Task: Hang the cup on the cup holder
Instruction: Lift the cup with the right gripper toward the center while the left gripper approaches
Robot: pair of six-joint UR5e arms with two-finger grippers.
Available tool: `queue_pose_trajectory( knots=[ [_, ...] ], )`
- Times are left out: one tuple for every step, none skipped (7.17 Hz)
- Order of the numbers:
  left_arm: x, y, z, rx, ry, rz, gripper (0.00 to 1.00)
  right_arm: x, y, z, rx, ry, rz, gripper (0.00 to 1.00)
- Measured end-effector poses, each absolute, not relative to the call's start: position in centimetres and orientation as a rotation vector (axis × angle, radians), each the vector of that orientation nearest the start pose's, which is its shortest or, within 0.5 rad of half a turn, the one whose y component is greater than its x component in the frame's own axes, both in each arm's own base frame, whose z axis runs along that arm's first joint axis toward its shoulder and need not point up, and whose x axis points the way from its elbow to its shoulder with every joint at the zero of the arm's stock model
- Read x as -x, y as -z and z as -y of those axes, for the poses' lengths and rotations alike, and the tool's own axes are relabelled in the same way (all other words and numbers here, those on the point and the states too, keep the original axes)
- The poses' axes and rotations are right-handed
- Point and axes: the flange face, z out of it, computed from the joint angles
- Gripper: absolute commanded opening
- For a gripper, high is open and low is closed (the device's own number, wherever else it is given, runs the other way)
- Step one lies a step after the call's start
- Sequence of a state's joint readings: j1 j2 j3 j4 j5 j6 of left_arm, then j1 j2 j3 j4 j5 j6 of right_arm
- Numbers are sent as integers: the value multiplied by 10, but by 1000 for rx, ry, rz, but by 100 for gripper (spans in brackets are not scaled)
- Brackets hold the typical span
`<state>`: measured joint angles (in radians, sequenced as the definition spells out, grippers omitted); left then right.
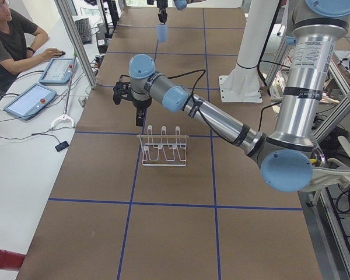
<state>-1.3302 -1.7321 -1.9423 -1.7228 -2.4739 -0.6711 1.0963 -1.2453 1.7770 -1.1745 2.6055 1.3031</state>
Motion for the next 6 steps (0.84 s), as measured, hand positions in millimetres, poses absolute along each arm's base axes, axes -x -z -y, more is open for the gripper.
queue_pose_trajectory(
  knots=[
    [-89,-350,521,-184,113,-1097,98,242,-276,532,238,-301,1276,0],
    [-105,-329,524,-168,148,-1136,99,258,-251,526,234,-373,1325,0],
    [-121,-304,527,-145,182,-1172,99,274,-236,517,228,-436,1391,0],
    [-142,-280,525,-115,209,-1218,99,288,-225,507,231,-478,1459,0],
    [-166,-260,518,-76,237,-1277,99,299,-214,497,249,-519,1527,0],
    [-186,-249,510,-41,263,-1343,99,309,-205,487,276,-565,1596,0]
  ],
)
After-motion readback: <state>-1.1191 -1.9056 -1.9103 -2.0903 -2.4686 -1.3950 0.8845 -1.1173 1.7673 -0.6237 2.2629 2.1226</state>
